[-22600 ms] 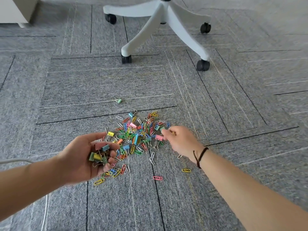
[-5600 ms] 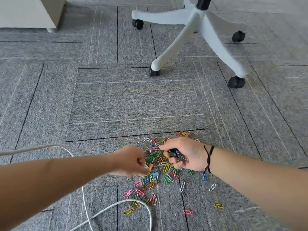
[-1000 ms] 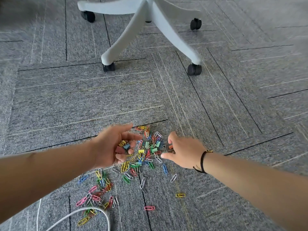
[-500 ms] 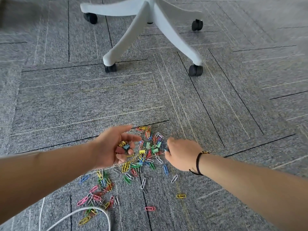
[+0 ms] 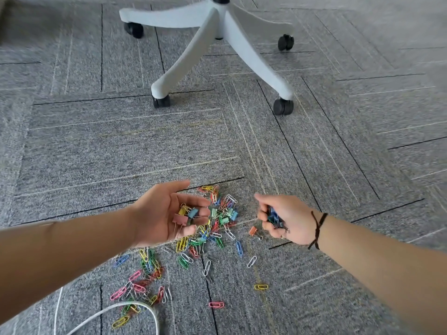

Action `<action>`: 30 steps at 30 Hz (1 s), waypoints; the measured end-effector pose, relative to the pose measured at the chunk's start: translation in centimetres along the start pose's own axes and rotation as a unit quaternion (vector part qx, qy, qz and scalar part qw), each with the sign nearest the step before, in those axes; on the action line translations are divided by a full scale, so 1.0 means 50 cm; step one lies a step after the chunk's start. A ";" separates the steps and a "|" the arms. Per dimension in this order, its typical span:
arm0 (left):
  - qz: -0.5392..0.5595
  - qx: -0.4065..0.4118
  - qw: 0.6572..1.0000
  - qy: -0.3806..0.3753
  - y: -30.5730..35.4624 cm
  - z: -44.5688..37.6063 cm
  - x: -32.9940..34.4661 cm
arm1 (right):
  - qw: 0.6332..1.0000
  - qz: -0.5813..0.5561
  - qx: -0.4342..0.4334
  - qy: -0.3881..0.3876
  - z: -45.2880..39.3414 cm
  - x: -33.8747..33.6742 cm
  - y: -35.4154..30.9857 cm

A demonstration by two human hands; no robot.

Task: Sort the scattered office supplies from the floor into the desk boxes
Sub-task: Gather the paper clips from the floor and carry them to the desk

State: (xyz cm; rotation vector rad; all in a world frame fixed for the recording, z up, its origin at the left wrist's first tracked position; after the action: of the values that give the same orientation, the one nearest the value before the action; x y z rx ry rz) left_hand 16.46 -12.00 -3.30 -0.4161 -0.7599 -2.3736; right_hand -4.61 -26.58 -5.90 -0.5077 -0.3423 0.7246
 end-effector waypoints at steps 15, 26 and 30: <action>-0.015 -0.003 1.000 0.007 -0.009 0.002 -0.013 | 0.525 0.836 -0.141 0.073 0.002 0.044 0.005; 0.003 -0.007 1.000 0.005 -0.001 0.010 -0.018 | 0.978 0.182 -0.055 -0.091 0.020 0.050 -0.024; 0.011 -0.006 1.000 0.010 0.001 0.011 -0.012 | 0.964 -0.128 -0.051 -0.227 0.055 0.102 -0.070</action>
State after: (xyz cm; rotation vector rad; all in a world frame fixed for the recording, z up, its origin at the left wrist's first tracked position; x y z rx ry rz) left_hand 17.00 -11.41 -3.10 -0.4045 -0.7281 -2.3602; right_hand -0.43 -24.35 -1.06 -0.3805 -0.8626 0.5671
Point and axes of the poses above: each hand's wrist, its own z-axis away from the middle knuckle, its own x-axis out of the palm, y = z × x, the point moved 4 cm from there along -z, towards the middle knuckle, and after that the axes turned 1 degree about -z, right-handed, at the moved point
